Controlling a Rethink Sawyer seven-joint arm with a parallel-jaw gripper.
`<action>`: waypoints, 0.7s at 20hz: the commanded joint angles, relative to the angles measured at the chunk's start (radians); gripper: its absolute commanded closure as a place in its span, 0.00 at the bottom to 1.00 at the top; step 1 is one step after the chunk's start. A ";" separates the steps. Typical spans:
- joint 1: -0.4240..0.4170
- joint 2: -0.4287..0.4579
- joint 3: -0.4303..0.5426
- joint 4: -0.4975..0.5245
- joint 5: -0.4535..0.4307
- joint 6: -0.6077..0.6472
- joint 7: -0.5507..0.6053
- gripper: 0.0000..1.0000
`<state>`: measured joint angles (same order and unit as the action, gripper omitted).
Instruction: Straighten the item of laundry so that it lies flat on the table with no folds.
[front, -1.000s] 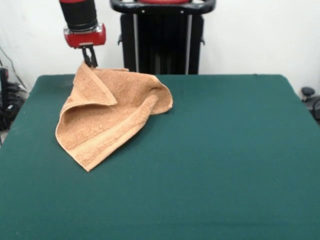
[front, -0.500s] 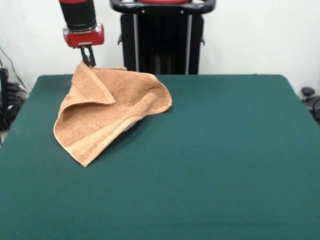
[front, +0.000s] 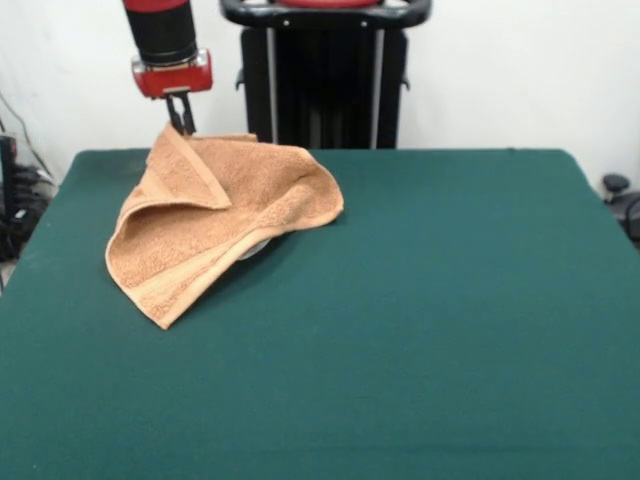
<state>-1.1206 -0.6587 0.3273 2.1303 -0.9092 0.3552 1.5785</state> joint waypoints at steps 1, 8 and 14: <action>0.026 0.049 0.084 -0.005 -0.046 -0.017 -0.051 1.00; 0.031 0.048 0.083 -0.007 -0.038 -0.010 -0.045 1.00; 0.041 0.030 0.078 0.010 -0.033 -0.015 -0.030 1.00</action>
<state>-1.1203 -0.6603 0.3273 2.1303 -0.9109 0.3552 1.5785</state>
